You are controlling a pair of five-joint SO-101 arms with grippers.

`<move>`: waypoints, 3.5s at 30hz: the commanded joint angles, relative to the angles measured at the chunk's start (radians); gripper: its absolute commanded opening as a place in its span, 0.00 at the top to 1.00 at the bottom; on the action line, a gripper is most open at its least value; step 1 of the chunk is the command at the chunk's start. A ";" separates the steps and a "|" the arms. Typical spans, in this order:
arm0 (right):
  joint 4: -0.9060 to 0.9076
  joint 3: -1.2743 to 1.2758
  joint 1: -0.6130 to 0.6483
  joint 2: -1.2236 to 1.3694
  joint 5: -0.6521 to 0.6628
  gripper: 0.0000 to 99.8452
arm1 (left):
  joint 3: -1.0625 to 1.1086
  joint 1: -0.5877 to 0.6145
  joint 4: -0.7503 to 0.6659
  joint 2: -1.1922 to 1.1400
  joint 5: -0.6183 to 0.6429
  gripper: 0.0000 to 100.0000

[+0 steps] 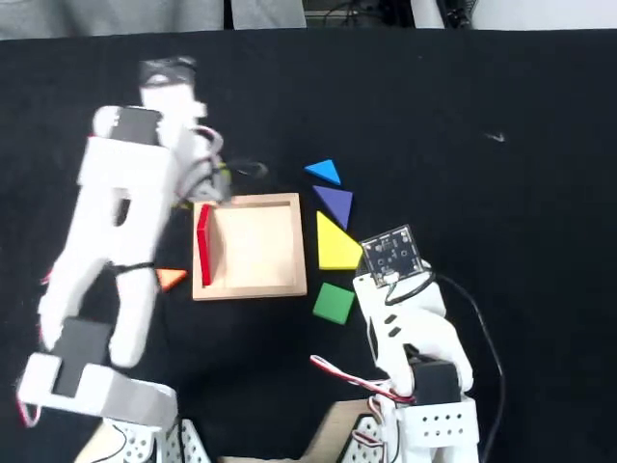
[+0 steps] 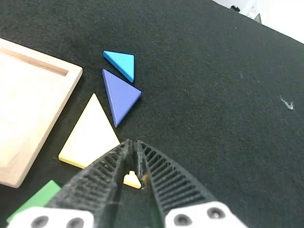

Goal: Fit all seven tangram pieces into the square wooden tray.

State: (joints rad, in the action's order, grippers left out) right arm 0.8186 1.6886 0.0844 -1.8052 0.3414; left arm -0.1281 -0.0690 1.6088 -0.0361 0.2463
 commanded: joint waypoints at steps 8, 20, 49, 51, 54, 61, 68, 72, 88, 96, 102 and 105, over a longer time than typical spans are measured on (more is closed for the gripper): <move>0.000 -0.004 0.006 -0.090 0.012 0.99 | 0.265 0.042 -0.222 -0.055 0.011 0.81; 0.003 -0.004 0.006 -0.090 0.012 0.99 | 0.282 -0.064 -0.308 -0.094 0.051 0.81; 0.000 -0.004 0.002 -0.090 0.012 0.99 | 0.150 -0.182 -0.436 -0.368 -0.018 0.81; -0.002 -0.004 0.002 -0.090 0.012 0.99 | 0.151 -0.156 -0.396 -0.368 -0.048 0.81; -0.002 -0.004 0.002 -0.090 0.012 0.99 | 0.151 -0.102 -0.365 -0.368 -0.080 0.81; 0.003 -0.004 0.006 -0.090 0.058 0.99 | 0.019 -0.093 -0.275 -0.318 -0.084 0.81; 0.005 -0.004 0.006 -0.090 0.058 0.99 | -0.124 -0.027 -0.041 -0.196 -0.203 0.81; 0.005 -0.004 0.006 -0.090 0.058 0.99 | -0.139 0.108 0.126 -0.060 -0.430 0.81; 0.110 -0.140 0.006 -0.088 0.114 0.91 | 0.894 0.570 -0.342 0.689 -0.391 0.81; 0.192 -0.371 0.173 0.166 0.114 0.91 | 1.365 0.688 -0.658 0.959 -0.311 0.81; 0.287 -0.685 0.293 0.673 0.112 0.90 | 1.492 0.719 -0.724 1.088 -0.290 0.81; 0.273 -0.763 0.318 0.895 0.112 0.90 | 1.512 0.714 -0.724 1.114 -0.292 0.81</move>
State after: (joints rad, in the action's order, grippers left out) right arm 1.0948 1.0840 0.3636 -1.2160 0.4534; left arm 1.3755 0.6429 0.9045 1.0303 -0.0529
